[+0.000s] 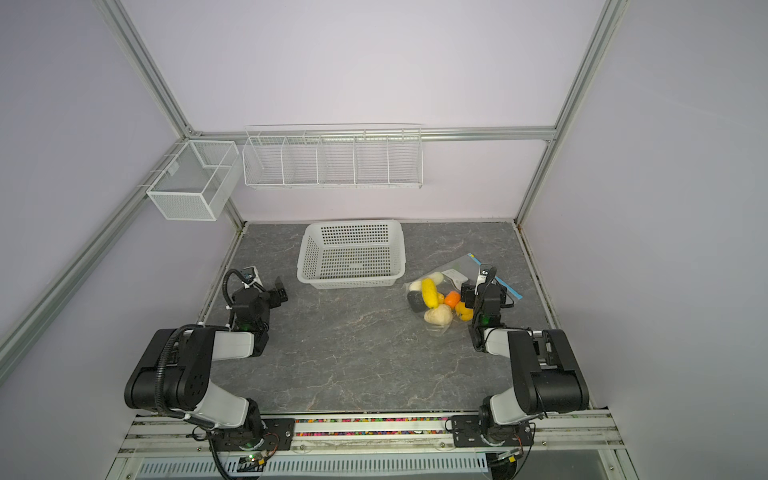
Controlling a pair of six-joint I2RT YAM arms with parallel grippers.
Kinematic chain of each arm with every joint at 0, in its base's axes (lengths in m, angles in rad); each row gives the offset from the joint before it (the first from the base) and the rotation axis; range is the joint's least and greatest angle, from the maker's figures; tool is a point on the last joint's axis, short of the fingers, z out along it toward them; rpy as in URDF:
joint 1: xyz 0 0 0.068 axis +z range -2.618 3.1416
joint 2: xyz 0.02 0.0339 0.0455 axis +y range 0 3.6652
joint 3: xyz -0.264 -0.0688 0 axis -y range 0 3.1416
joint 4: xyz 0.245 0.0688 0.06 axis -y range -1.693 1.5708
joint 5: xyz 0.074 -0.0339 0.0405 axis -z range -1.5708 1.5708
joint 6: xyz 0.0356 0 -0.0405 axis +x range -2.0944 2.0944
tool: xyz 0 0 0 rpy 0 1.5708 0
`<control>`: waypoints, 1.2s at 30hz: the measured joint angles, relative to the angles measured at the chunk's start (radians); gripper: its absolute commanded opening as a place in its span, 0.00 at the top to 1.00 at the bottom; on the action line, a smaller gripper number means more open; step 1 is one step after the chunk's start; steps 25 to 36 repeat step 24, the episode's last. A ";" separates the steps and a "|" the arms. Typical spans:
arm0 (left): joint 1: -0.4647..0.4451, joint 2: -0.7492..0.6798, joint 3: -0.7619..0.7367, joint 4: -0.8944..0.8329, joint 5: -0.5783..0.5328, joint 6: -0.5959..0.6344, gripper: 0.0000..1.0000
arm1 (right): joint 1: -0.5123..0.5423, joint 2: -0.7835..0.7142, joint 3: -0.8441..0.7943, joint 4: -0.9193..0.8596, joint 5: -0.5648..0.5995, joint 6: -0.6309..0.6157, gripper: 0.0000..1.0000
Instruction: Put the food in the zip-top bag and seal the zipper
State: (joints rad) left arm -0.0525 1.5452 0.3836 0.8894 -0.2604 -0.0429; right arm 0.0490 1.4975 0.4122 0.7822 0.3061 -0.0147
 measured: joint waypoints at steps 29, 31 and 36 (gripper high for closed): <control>0.000 0.000 0.000 -0.002 0.001 0.000 0.01 | -0.042 0.010 0.017 -0.023 -0.182 -0.001 0.11; 0.000 0.000 0.000 -0.002 0.001 0.000 0.01 | -0.042 0.010 0.017 -0.023 -0.182 -0.001 0.11; 0.000 0.000 0.000 -0.002 0.001 0.000 0.01 | -0.042 0.010 0.017 -0.023 -0.182 -0.001 0.11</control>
